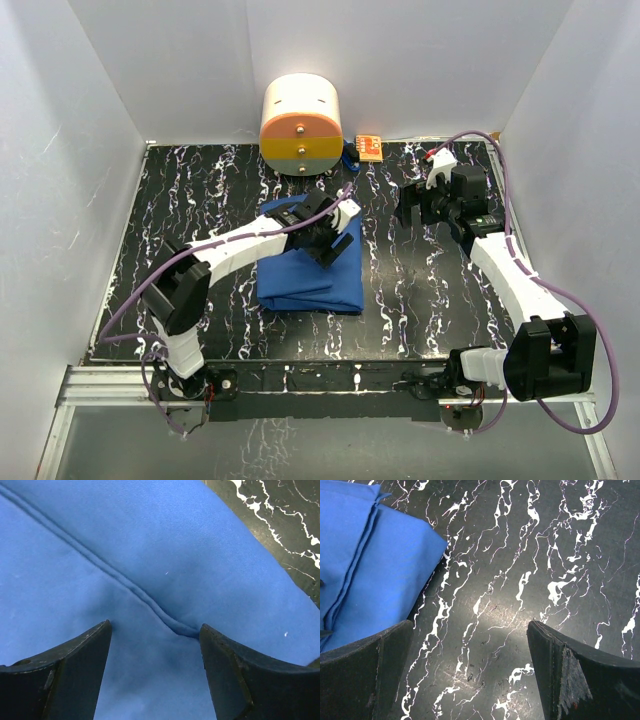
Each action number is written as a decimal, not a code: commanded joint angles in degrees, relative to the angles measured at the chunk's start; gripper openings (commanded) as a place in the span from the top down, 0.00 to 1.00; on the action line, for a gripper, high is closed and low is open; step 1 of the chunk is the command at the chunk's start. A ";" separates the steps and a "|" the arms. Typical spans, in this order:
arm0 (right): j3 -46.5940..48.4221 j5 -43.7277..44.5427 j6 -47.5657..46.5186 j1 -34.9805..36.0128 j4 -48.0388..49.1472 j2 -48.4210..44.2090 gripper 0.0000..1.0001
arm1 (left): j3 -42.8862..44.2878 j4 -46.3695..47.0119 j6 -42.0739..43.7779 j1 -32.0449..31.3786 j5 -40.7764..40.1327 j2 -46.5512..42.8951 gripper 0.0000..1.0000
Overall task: Open and lay out the surgical kit
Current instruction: Open the surgical kit at the center of the board.
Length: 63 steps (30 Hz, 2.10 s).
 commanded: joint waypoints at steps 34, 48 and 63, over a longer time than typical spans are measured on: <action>-1.54 -4.11 -4.56 -0.05 6.46 -4.41 0.05 | -7.61 1.91 8.49 8.29 5.66 -16.15 1.00; 3.50 -7.59 -5.38 12.62 10.29 3.53 0.07 | -19.47 -4.42 21.41 29.57 -20.66 -40.38 1.00; 14.10 6.12 -4.08 39.51 12.17 22.54 0.10 | -31.87 14.71 42.29 36.78 -45.15 -45.11 0.02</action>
